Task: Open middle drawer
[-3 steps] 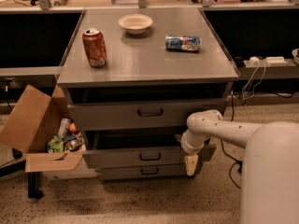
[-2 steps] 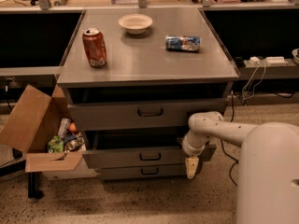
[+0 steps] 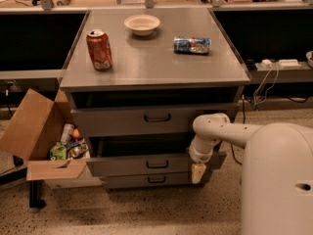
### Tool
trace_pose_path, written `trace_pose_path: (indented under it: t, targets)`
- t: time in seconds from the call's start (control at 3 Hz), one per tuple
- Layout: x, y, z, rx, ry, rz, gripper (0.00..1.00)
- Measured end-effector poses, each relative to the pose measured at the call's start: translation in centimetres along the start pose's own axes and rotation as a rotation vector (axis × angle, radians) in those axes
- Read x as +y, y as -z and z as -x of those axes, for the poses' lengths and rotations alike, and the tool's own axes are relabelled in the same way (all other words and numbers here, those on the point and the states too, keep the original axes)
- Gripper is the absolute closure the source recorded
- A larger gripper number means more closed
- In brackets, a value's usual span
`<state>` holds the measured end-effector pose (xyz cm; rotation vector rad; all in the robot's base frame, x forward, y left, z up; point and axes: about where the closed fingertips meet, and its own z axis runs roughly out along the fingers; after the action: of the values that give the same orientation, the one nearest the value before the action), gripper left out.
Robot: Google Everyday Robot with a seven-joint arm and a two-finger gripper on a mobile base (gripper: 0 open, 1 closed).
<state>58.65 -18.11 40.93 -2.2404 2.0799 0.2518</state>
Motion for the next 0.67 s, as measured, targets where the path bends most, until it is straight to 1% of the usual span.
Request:
trace_pose_path:
  t: [0.33, 0.67]
  targets:
    - [1.4, 0.5, 0.0, 0.011, 0.001, 0.016, 0.49]
    - [2.8, 0.3, -0.2, 0.012, -0.01, 0.045, 0.71]
